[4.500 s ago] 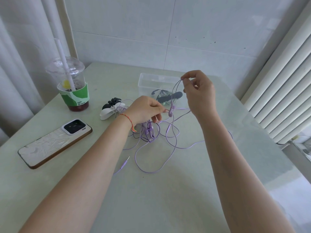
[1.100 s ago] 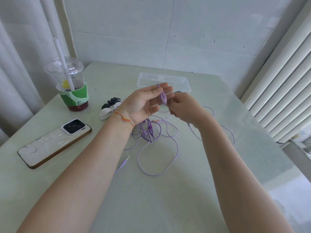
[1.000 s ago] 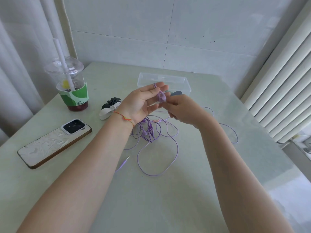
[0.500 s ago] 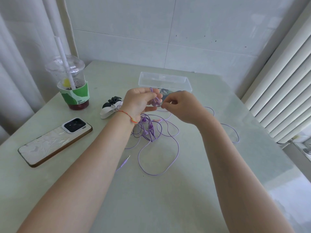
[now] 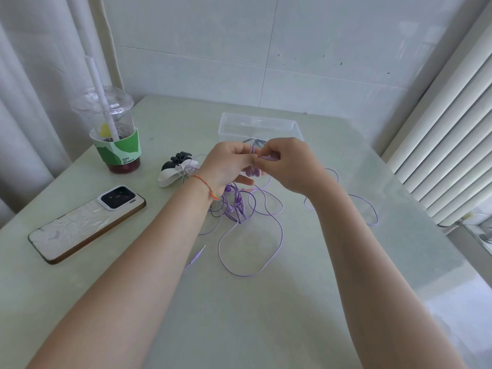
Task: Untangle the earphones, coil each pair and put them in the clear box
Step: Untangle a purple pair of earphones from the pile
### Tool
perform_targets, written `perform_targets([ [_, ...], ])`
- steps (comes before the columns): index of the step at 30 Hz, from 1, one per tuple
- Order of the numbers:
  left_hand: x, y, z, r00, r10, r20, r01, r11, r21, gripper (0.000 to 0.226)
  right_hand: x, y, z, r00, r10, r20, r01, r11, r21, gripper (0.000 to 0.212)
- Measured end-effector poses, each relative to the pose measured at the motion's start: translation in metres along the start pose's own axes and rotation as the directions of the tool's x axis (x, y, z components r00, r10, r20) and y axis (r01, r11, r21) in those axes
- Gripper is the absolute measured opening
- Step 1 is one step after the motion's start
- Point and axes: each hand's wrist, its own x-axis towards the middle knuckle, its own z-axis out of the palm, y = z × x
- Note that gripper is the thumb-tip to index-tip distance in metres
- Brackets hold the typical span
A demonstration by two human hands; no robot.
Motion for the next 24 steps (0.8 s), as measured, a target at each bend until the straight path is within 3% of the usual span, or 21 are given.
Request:
perform_targets([
  [4,-0.0007,0.0012,0.0,0.999,-0.006,0.049,0.009,0.997,-0.074,0.015,0.0011,0.0025,-0.0013,1.0,-0.019,-0.003,0.019,0.999,0.029,0.009],
  [9,-0.0011,0.0035,-0.0041,0.99,-0.068,0.12,0.087,0.984,-0.158,0.014,0.0022,0.0073,0.0026,0.993,-0.031,-0.116,0.042,0.995,0.09,0.013],
  [15,0.001,0.002,-0.0034,0.992,-0.124,0.027,0.127,0.963,-0.239,0.014,0.0009,0.0074,0.0059,0.991,-0.025,-0.132,0.028,0.999,0.023,0.017],
  [19,0.002,-0.0001,-0.0029,0.993,-0.105,0.048,0.112,0.979,-0.17,0.017,0.0016,0.0068,0.0079,0.99,-0.03,-0.138,0.035,0.999,0.034,0.015],
  [24,-0.0013,0.0031,-0.0023,0.978,-0.12,0.17,0.148,0.975,-0.163,0.012,-0.0009,0.0024,0.0047,0.997,-0.03,-0.07,0.045,0.976,0.212,0.002],
])
